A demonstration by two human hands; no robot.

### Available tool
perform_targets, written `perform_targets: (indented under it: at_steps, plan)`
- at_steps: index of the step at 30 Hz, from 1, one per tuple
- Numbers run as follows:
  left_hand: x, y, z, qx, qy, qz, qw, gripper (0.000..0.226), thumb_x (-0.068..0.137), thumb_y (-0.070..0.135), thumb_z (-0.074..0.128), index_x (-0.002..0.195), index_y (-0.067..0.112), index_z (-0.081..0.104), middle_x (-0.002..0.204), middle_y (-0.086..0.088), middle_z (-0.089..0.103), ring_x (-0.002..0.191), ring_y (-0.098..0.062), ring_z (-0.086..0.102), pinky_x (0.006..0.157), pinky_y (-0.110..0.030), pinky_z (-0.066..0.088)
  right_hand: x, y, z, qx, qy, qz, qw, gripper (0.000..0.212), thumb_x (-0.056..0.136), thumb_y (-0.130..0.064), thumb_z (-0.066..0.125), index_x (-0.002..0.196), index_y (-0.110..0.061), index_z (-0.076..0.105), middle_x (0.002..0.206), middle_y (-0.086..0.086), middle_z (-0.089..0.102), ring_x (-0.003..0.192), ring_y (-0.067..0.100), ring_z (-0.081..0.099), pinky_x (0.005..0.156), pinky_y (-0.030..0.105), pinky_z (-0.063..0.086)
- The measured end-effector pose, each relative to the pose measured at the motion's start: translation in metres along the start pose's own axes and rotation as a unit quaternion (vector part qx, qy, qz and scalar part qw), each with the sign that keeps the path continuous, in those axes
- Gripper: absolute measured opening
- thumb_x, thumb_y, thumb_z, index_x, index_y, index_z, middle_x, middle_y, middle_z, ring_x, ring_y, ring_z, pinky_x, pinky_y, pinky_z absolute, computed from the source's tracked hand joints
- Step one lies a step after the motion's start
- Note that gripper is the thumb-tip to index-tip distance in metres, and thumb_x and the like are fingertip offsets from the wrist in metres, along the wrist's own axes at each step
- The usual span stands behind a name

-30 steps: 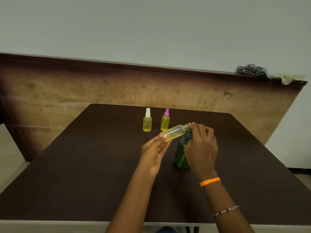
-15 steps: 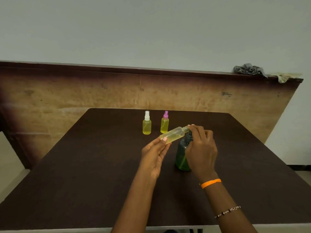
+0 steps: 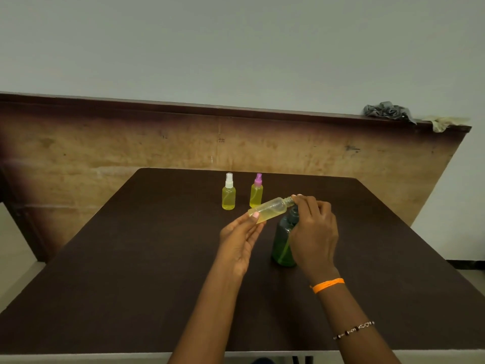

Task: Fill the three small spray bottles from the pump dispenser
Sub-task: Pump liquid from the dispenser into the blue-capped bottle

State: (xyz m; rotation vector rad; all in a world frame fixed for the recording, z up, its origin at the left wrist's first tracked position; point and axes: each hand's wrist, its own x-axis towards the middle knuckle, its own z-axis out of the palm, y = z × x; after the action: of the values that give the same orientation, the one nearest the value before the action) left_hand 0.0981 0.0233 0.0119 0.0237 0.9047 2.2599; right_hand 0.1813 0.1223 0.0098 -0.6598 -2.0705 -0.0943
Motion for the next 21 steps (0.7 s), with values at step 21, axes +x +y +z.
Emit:
perform_targets:
  at_steps: [21]
  plan:
    - [-0.006, -0.003, 0.002, 0.001, -0.007, -0.003, 1.0, 0.022, 0.086, 0.0, 0.06, 0.108, -0.004, 0.06, 0.101, -0.016, 0.067, 0.105, -0.026, 0.062, 0.083, -0.025, 0.054, 0.023, -0.002, -0.023, -0.031, -0.061, -0.011, 0.998, 0.034, 0.064, 0.003, 0.064, 0.097, -0.003, 0.069, 0.092, 0.012, 0.066, 0.092, 0.038, 0.054, 0.087, 0.052, 0.042]
